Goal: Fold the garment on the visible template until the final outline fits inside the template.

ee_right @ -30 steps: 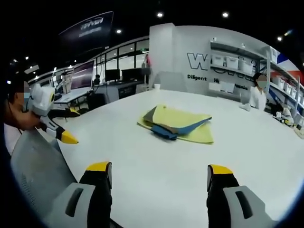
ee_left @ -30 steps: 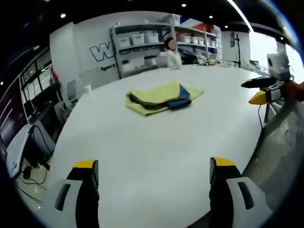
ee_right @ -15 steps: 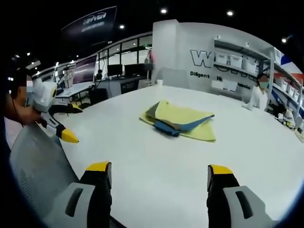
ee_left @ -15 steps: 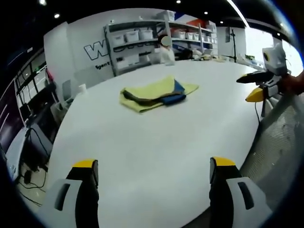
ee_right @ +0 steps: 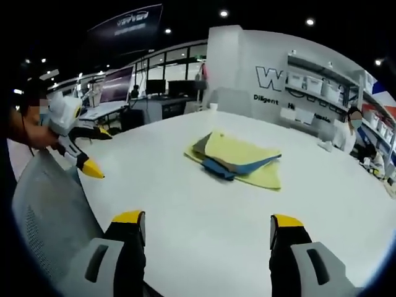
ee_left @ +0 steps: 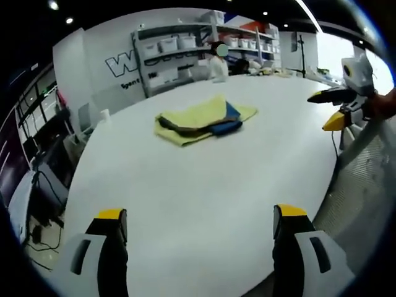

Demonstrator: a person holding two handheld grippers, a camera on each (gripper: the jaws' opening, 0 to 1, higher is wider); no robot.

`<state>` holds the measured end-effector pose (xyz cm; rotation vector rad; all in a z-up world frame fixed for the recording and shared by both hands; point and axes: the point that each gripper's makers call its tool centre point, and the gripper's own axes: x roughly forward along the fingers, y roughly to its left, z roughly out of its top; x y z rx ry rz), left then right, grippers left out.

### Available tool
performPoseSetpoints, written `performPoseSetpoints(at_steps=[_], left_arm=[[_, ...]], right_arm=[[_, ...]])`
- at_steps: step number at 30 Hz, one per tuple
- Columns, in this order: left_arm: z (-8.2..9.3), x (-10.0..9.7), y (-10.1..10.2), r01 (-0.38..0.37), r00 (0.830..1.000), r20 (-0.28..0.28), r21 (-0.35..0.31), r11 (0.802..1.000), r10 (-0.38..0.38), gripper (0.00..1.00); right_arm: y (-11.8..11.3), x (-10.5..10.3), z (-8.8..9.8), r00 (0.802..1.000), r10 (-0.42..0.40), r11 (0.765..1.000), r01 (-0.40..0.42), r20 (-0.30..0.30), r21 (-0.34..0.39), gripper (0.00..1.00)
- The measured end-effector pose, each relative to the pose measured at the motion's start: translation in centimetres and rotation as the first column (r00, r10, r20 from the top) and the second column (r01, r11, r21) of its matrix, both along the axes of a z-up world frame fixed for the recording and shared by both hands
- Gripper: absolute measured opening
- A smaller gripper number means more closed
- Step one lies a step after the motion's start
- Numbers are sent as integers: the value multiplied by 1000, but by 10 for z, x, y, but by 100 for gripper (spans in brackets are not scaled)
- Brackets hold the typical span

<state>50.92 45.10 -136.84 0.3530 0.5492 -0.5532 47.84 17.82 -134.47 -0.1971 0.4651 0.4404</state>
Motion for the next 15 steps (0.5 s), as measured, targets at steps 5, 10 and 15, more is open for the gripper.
performPoseSetpoints(at_steps=[5, 10, 15], left_arm=[[21, 24, -5, 45, 998, 52, 9, 999, -45, 99], [28, 46, -22, 88, 993, 84, 2, 996, -88, 99], [26, 57, -32, 120, 989, 87, 4, 993, -120, 99]], right_arm=[[-11, 13, 14, 999, 13, 999, -12, 32, -47, 80], [-24, 30, 25, 999, -8, 999, 9, 45, -36, 81], [-27, 42, 30, 998, -1, 999, 3, 55, -40, 80]])
